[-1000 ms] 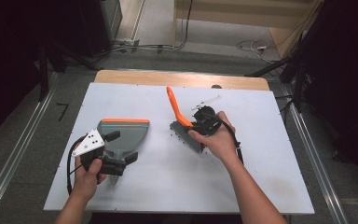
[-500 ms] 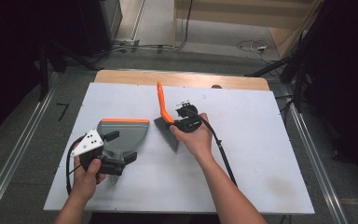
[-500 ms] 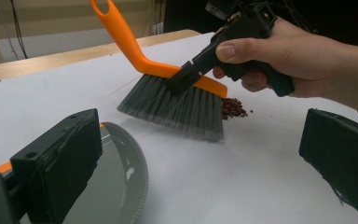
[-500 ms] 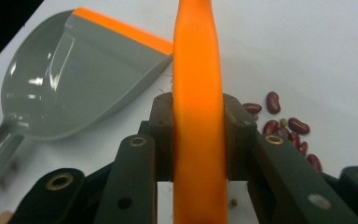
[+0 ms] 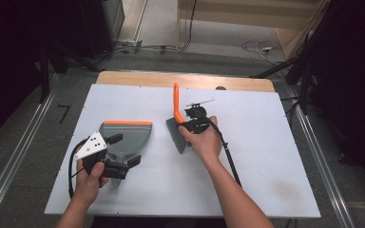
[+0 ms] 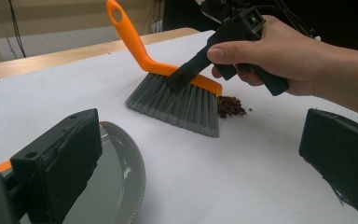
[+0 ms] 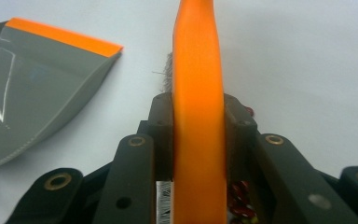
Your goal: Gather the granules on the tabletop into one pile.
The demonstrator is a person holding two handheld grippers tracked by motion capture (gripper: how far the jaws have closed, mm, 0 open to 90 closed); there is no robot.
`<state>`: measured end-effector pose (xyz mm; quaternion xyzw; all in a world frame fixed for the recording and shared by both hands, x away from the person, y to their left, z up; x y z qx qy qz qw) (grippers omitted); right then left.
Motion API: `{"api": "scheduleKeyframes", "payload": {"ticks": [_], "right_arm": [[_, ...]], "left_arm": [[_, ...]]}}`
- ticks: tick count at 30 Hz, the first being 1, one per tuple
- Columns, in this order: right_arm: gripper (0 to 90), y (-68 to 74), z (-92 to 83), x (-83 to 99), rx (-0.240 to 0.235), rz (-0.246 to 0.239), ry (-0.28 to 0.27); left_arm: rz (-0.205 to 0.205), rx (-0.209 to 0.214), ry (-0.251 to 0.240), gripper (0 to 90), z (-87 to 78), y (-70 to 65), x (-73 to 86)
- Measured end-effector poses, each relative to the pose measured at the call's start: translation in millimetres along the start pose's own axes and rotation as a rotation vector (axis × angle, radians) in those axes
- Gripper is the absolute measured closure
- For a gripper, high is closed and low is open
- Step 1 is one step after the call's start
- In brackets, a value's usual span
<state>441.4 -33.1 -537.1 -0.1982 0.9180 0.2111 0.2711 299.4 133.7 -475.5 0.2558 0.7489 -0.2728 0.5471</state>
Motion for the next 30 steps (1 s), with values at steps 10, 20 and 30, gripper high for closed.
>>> {"api": "scheduleKeyframes", "payload": {"ticks": [10,20,30], "right_arm": [[67.9,-15.1,-9.5,5.7,0.069,-0.009,0.004],[67.8,-24.6,-17.0,10.2,0.093,-0.011,0.002],[67.7,-31.8,-22.8,14.1,0.105,-0.008,0.001]], "left_arm": [[0.000,0.001,-0.002,0.0,-0.4,-0.3,-0.3],[0.004,0.003,0.005,0.0,-0.1,-1.6,0.2],[0.003,0.004,0.004,0.0,0.4,-2.0,0.4]]}}
Point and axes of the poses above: each handheld gripper's, and its own axes: z roughly forward along the jaws, x roughly out of its underside, y roughly to its left, the point moved 10 cm from there along z, roughly forward along the jaws, and after that the axes turned 3 degrees about -y, right-handed, at the moved point
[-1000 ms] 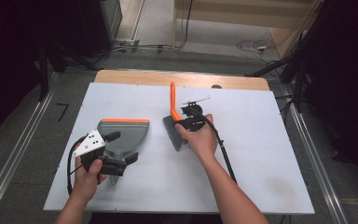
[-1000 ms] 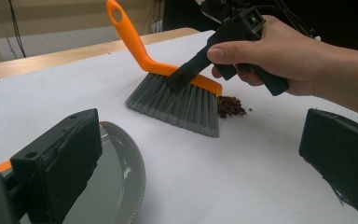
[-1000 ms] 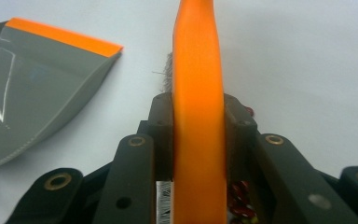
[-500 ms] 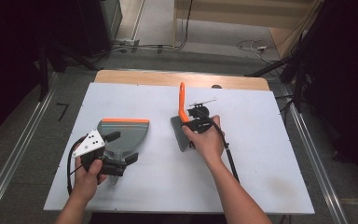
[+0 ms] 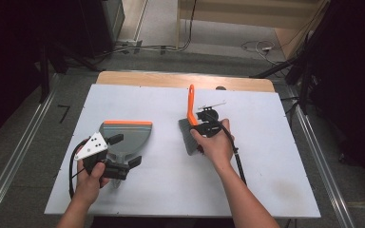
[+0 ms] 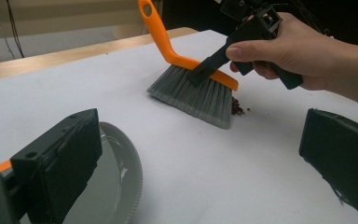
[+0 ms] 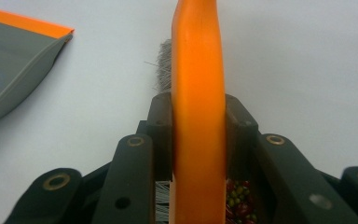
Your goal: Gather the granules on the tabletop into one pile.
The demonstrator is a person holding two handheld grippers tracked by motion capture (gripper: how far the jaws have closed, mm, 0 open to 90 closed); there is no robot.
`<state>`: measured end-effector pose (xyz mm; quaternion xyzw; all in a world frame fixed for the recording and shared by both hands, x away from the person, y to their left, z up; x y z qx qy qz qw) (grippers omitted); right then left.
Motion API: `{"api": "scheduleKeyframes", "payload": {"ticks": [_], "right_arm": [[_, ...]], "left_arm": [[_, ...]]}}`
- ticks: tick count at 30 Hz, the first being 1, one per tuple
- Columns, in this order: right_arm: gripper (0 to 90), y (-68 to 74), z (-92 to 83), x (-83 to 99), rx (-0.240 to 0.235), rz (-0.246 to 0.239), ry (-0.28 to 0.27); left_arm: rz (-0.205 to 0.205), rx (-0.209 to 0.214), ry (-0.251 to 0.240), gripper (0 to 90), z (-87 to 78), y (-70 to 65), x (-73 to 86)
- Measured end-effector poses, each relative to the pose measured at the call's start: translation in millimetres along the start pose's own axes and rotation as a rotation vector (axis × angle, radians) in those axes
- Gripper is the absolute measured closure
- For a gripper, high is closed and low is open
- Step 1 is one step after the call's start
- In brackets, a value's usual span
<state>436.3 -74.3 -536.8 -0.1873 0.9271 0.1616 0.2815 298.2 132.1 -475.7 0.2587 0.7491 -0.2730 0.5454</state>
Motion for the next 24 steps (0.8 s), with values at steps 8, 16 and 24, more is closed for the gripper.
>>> {"api": "scheduleKeyframes", "payload": {"ticks": [8,16,24], "right_arm": [[67.6,-6.0,-3.2,3.4,0.004,0.009,0.000],[67.5,-12.1,-6.1,5.4,0.008,0.018,0.000],[67.5,-16.8,-8.2,7.5,0.011,0.025,-0.003]], "left_arm": [[0.000,-0.001,0.000,0.0,-0.4,0.2,-0.3],[-0.002,-0.002,-0.003,0.0,-0.7,0.5,-0.7],[-0.001,-0.001,-0.001,0.0,0.0,0.4,-0.2]]}}
Point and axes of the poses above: each handheld gripper's, and its own axes: z roughly forward along the jaws, x roughly out of its underside, y roughly to its left, the point moved 10 cm from there along z, roughly forward along the jaws, and after that the axes turned 3 degrees about -y, right-handed, at the moved point
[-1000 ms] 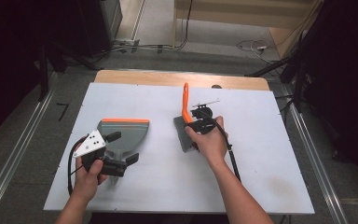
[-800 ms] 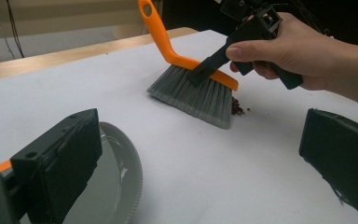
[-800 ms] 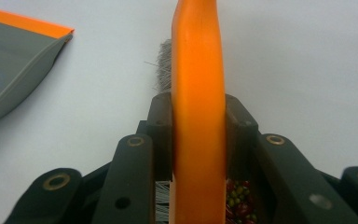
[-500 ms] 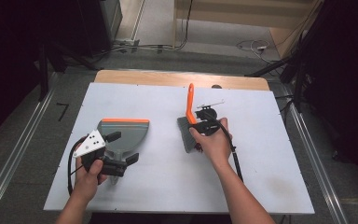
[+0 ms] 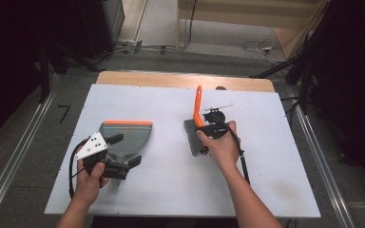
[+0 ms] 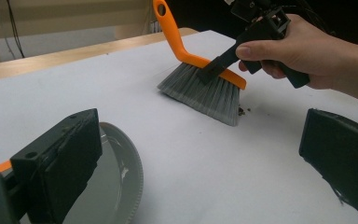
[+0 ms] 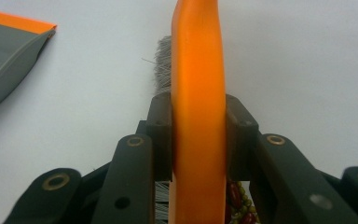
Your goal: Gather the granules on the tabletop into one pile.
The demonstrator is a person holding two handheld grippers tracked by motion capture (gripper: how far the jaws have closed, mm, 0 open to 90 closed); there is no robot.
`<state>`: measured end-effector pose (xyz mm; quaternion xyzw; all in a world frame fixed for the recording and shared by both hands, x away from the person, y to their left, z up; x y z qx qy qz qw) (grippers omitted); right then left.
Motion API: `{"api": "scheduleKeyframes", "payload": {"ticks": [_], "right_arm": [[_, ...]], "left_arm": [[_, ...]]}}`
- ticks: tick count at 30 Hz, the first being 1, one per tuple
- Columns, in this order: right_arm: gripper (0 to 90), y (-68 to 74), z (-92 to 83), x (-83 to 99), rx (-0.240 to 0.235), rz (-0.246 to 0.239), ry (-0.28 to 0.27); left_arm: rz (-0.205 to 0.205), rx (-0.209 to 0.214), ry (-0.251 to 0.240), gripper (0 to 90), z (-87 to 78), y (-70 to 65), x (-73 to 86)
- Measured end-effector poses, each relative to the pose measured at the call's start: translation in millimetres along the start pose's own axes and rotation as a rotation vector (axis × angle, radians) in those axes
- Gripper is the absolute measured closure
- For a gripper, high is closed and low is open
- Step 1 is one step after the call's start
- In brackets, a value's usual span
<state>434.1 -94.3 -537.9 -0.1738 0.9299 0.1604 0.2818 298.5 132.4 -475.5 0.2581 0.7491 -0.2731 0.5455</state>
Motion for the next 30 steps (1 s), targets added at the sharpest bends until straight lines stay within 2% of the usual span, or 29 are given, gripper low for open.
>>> {"api": "scheduleKeyframes", "payload": {"ticks": [19,24,27,30], "right_arm": [[67.4,-14.5,-7.7,4.5,0.022,0.000,0.008],[67.7,-11.0,-10.3,1.2,-0.011,0.015,-0.009],[68.1,-6.6,-14.3,-1.1,-0.024,-0.006,-0.019],[68.2,0.3,-21.8,-5.8,-0.072,-0.034,-0.044]], "left_arm": [[-0.002,-0.001,-0.007,0.0,-1.0,-0.2,-1.4],[0.000,-0.002,-0.007,0.0,-0.9,-0.1,-1.7],[-0.001,-0.001,-0.006,0.0,-0.8,0.3,-1.4],[-0.001,-0.002,-0.005,0.0,-0.7,0.4,-1.2]]}}
Point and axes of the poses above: each handheld gripper's, and its own axes: z roughly forward along the jaws, x roughly out of its underside, y roughly to its left, the point moved 10 cm from there along z, roughly forward along the jaws, and after that the axes turned 3 degrees about -y, right-handed, at the moved point
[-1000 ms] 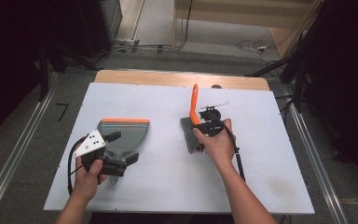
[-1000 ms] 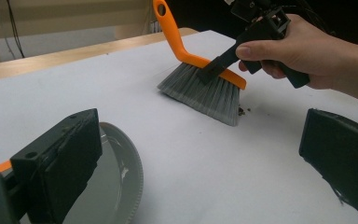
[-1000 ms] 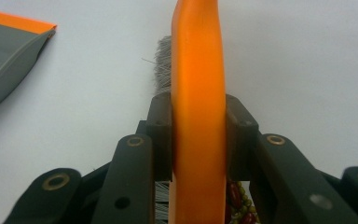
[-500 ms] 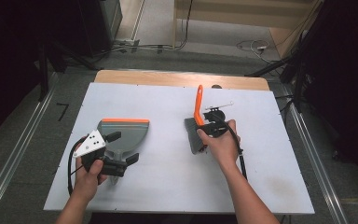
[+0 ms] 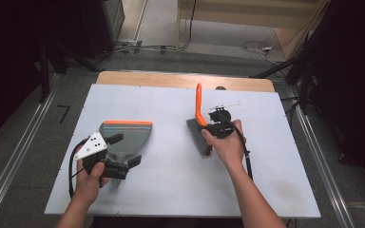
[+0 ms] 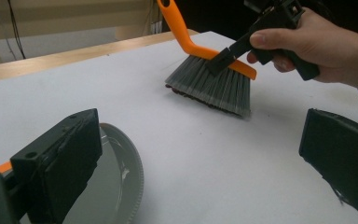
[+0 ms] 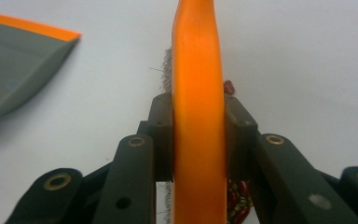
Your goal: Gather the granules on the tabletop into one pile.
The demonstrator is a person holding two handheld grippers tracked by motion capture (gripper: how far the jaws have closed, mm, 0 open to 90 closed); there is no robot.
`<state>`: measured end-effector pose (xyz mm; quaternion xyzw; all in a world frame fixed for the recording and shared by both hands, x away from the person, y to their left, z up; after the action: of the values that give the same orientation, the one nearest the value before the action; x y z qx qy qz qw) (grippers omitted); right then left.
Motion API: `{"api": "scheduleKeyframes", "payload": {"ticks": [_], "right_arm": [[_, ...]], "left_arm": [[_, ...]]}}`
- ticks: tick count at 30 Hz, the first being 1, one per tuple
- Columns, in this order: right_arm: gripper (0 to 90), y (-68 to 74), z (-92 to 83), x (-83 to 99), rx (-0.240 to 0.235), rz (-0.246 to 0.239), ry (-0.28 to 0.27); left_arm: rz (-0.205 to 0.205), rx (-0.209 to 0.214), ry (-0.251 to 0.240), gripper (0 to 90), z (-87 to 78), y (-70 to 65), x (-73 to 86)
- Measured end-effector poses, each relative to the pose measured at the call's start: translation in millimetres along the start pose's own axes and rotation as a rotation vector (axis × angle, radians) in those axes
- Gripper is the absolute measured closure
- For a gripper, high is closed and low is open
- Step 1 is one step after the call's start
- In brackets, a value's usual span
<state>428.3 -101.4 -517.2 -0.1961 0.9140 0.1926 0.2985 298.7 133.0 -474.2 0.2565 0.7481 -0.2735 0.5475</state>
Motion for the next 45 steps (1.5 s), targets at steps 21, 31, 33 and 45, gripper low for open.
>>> {"api": "scheduleKeyframes", "payload": {"ticks": [21,31,33,45], "right_arm": [[68.4,14.5,-41.7,49.1,-0.300,-0.640,0.159],[68.2,4.4,-16.2,42.6,-0.286,-0.695,0.157],[68.1,1.6,-13.7,38.7,-0.280,-0.687,0.166],[67.7,-7.0,1.4,18.1,-0.275,-0.682,0.148]], "left_arm": [[0.003,0.001,0.014,0.0,3.5,-2.1,2.8],[0.001,-0.003,0.012,0.0,2.8,-0.1,3.2],[-0.005,-0.005,0.010,0.0,2.5,0.6,3.0],[-0.002,-0.011,0.006,0.0,1.0,1.4,1.7]]}}
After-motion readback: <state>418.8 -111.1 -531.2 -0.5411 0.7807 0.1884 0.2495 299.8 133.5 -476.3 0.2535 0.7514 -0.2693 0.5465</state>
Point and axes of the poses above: each handheld gripper's, and its own axes: z roughly forward along the jaws, x roughly out of its underside, y roughly to its left, the point moved 10 cm from there along z, roughly forward along the jaws, and after that the axes turned 3 degrees about -y, right-handed, at the moved point
